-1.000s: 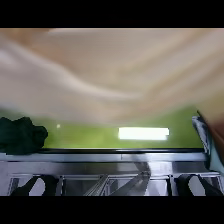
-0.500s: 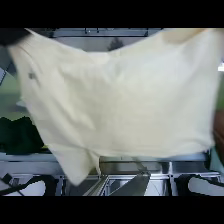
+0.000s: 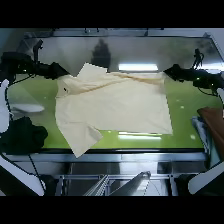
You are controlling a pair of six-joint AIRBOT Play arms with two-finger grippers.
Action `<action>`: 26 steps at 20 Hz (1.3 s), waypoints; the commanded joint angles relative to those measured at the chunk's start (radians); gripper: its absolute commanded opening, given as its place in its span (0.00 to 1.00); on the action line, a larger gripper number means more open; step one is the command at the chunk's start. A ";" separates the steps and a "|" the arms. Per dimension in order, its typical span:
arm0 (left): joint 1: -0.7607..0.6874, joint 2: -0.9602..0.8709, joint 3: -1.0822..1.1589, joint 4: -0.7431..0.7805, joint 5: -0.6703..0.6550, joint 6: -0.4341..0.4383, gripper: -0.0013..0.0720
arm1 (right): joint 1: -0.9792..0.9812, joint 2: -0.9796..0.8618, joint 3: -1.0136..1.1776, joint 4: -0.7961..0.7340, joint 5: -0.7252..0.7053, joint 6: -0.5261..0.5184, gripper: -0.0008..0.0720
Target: Fold the shirts.
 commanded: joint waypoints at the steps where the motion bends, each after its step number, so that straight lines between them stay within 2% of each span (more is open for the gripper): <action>1: 0.042 -0.060 0.142 0.002 0.051 -0.090 0.84 | -0.037 -0.018 0.084 -0.018 0.066 0.014 0.53; 2: 0.061 -0.057 0.180 0.002 0.083 -0.118 0.91 | -0.068 0.002 0.109 -0.033 0.137 0.048 0.53; 4: 0.113 -0.032 0.222 0.002 0.166 -0.186 0.91 | -0.140 0.057 0.118 -0.040 0.283 0.069 0.52; 5: 0.143 -0.006 0.196 0.002 0.208 -0.203 0.86 | -0.178 0.080 0.117 -0.055 0.388 0.072 0.50; 6: 0.169 0.025 0.142 0.003 0.250 -0.206 0.81 | -0.208 0.103 0.104 -0.103 0.483 0.097 0.50; 8: 0.220 0.108 -0.050 0.008 0.345 -0.205 0.81 | -0.249 0.163 0.011 -0.259 0.629 0.134 0.43; 9: 0.239 0.164 -0.186 0.043 0.359 -0.203 0.81 | -0.263 0.211 -0.080 -0.346 0.652 0.145 0.43; 11: 0.272 0.279 -0.454 0.165 0.313 -0.190 0.81 | -0.286 0.324 -0.297 -0.472 0.615 0.160 0.47; 13: 0.308 0.375 -0.664 0.265 0.253 -0.182 0.81 | -0.310 0.419 -0.494 -0.542 0.552 0.210 0.66; 14: 0.327 0.412 -0.741 0.282 0.237 -0.177 0.81 | -0.319 0.447 -0.570 -0.552 0.534 0.227 0.73; 18: 0.385 0.514 -0.919 0.287 0.195 -0.158 0.81 | -0.300 0.462 -0.806 -0.554 0.461 0.248 0.72; 22: 0.403 0.547 -1.003 0.291 0.192 -0.148 0.81 | -0.218 0.425 -0.935 -0.531 0.356 0.195 0.72; 24: 0.402 0.547 -1.025 0.290 0.171 -0.148 0.81 | -0.163 0.397 -0.935 -0.449 0.346 0.135 0.60; 25: 0.402 0.547 -1.037 0.290 0.146 -0.148 0.81 | -0.142 0.394 -0.934 -0.409 0.334 0.122 0.59; 26: 0.402 0.547 -1.048 0.290 0.122 -0.148 0.81 | -0.122 0.393 -0.932 -0.378 0.323 0.115 0.50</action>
